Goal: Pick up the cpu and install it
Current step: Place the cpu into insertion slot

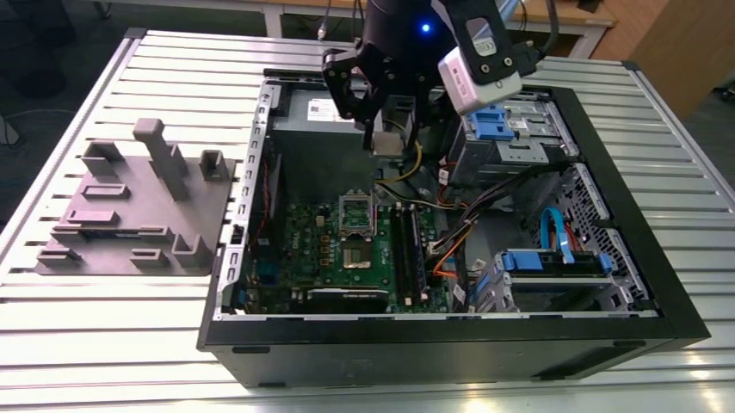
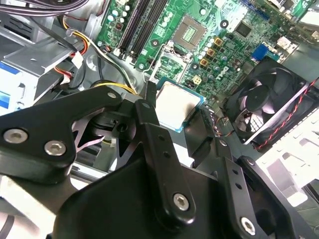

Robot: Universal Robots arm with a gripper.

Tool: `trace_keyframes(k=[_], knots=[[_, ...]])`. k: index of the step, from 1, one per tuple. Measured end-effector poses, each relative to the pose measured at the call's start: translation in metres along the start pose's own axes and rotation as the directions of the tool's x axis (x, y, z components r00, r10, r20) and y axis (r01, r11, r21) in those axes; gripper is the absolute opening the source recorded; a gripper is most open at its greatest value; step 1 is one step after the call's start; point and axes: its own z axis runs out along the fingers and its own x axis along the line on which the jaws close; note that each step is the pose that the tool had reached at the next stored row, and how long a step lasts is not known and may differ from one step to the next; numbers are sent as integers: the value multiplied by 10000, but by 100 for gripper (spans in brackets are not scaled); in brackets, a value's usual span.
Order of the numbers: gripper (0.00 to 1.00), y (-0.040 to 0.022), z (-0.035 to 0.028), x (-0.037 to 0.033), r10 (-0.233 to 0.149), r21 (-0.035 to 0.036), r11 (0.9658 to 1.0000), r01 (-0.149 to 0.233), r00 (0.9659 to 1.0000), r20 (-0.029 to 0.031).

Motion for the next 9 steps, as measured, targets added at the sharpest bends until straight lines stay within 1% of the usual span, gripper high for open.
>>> trace_keyframes(k=[9], knots=[[47, -13, 23, -1, 0, 1, 10000, 0, 10000, -4]])
